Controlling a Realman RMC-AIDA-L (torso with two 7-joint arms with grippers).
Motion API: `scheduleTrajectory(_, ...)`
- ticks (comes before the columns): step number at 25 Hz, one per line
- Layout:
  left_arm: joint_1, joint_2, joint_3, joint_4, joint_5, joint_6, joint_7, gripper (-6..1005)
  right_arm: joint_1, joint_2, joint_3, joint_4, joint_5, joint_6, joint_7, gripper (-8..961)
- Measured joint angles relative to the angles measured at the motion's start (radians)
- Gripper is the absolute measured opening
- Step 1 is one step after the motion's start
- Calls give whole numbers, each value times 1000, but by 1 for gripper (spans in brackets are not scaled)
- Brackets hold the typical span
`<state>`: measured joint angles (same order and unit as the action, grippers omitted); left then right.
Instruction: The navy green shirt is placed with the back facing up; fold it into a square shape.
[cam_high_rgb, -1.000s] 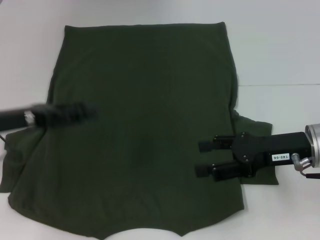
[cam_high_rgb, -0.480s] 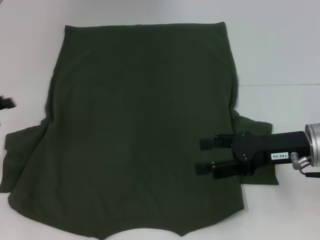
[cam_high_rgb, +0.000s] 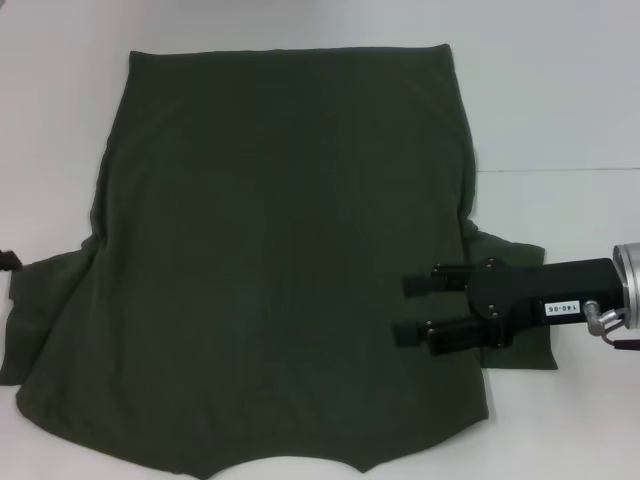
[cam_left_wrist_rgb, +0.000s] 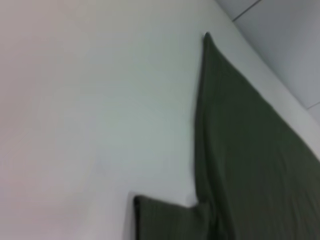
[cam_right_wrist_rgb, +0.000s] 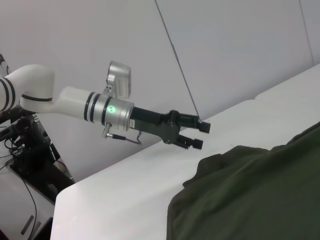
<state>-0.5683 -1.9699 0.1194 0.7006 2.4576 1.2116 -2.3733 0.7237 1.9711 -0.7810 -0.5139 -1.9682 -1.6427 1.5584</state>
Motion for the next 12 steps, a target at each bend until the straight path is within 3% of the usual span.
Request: scheduleTrajectory(12,-12,-7,110,-41,48,-67,19,856,7,-1,-3,0,0,5,0,912)
